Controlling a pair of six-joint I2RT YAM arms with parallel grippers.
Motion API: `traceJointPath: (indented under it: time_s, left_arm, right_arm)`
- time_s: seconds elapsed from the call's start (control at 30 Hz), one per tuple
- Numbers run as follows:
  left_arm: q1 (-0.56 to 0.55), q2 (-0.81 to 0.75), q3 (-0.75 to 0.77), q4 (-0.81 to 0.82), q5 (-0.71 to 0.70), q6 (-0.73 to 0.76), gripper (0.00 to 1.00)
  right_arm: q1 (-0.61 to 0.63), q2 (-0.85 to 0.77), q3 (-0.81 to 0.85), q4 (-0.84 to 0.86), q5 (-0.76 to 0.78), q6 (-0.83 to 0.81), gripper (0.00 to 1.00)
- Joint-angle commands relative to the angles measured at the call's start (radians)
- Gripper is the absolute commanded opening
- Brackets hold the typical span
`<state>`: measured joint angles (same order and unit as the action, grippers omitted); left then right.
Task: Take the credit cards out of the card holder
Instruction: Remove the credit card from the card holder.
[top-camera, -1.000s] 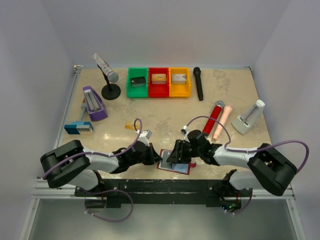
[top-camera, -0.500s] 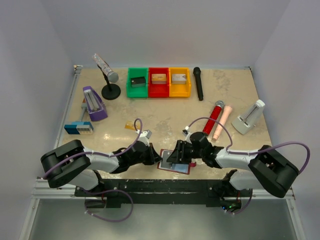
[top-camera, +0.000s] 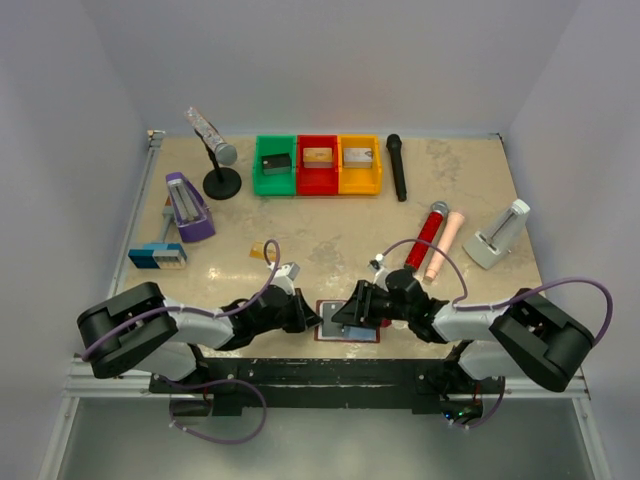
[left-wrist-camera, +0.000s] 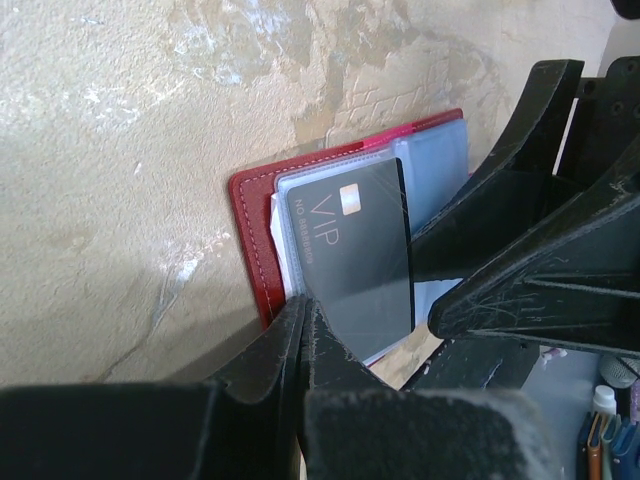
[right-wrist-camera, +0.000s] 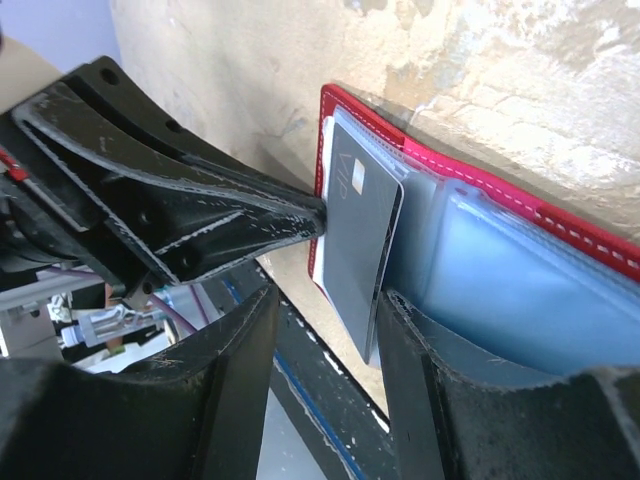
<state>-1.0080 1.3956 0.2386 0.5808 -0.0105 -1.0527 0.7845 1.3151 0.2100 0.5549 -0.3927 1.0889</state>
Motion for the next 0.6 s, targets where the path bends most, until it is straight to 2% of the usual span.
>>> traceJointPath:
  time_s: [0.0, 0.57]
  left_arm:
    - [-0.006, -0.009, -0.036, -0.035, 0.015, -0.006, 0.0]
    - [-0.009, 0.032, 0.001, 0.001, 0.04, -0.004, 0.0]
  right_arm:
    - [0.001, -0.017, -0.011, 0.14, 0.009, 0.022, 0.48]
    - [0.001, 0.099, 0.043, 0.221, -0.127, 0.014, 0.48]
